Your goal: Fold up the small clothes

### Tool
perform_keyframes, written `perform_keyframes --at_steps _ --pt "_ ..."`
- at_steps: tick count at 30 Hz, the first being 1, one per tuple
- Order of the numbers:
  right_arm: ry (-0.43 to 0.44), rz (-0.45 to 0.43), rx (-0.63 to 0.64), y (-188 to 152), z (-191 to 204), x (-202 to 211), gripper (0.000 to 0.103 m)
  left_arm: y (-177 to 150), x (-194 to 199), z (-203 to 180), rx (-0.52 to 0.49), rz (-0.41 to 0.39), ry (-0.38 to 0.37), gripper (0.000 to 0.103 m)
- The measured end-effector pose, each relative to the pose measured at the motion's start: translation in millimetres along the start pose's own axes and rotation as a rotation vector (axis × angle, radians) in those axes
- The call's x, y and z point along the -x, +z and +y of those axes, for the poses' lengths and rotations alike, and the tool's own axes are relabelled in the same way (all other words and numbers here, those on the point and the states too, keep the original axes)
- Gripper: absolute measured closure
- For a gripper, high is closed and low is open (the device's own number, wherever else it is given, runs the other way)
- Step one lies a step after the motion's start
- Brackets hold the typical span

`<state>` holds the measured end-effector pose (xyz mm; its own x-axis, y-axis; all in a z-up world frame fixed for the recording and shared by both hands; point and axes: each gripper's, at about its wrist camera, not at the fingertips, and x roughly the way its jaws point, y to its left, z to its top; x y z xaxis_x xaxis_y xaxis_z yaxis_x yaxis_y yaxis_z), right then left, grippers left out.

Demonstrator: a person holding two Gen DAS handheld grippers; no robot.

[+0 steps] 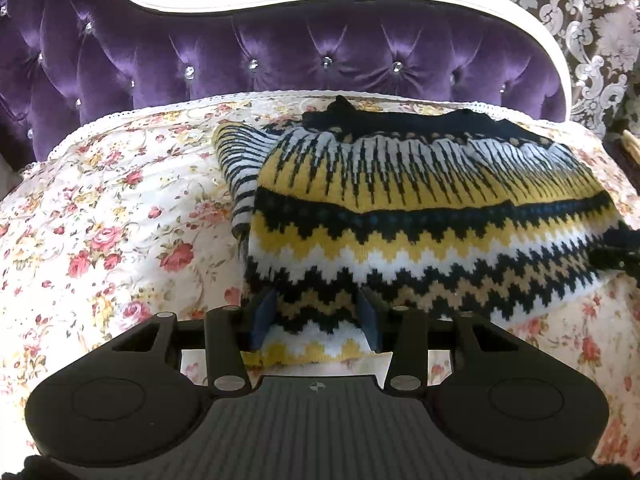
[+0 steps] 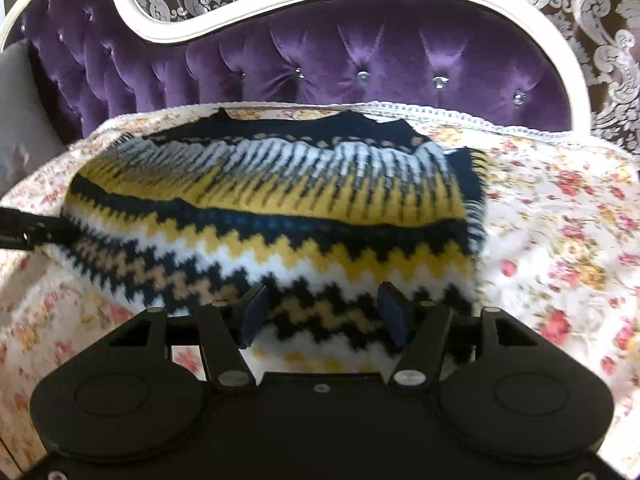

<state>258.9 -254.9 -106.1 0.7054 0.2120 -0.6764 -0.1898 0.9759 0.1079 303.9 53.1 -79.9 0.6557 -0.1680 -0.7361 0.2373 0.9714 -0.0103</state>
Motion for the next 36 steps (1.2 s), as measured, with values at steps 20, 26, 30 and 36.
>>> perform_keyframes --at_steps 20,26,30,36 --pt "-0.015 -0.06 0.015 -14.6 -5.2 9.1 0.038 -18.8 0.7 -6.2 0.06 -0.068 0.055 0.059" --pt "-0.018 -0.052 0.022 -13.6 -4.9 8.7 0.038 -19.5 1.4 -2.4 0.074 -0.068 0.038 0.059" --pt "-0.017 -0.054 0.021 -14.3 -5.2 8.6 0.038 -19.8 2.0 -6.5 0.084 -0.071 0.055 0.059" --pt "0.01 -0.026 0.006 -8.4 -10.0 10.2 0.038 -21.6 5.0 -1.8 0.082 -0.075 0.025 0.059"
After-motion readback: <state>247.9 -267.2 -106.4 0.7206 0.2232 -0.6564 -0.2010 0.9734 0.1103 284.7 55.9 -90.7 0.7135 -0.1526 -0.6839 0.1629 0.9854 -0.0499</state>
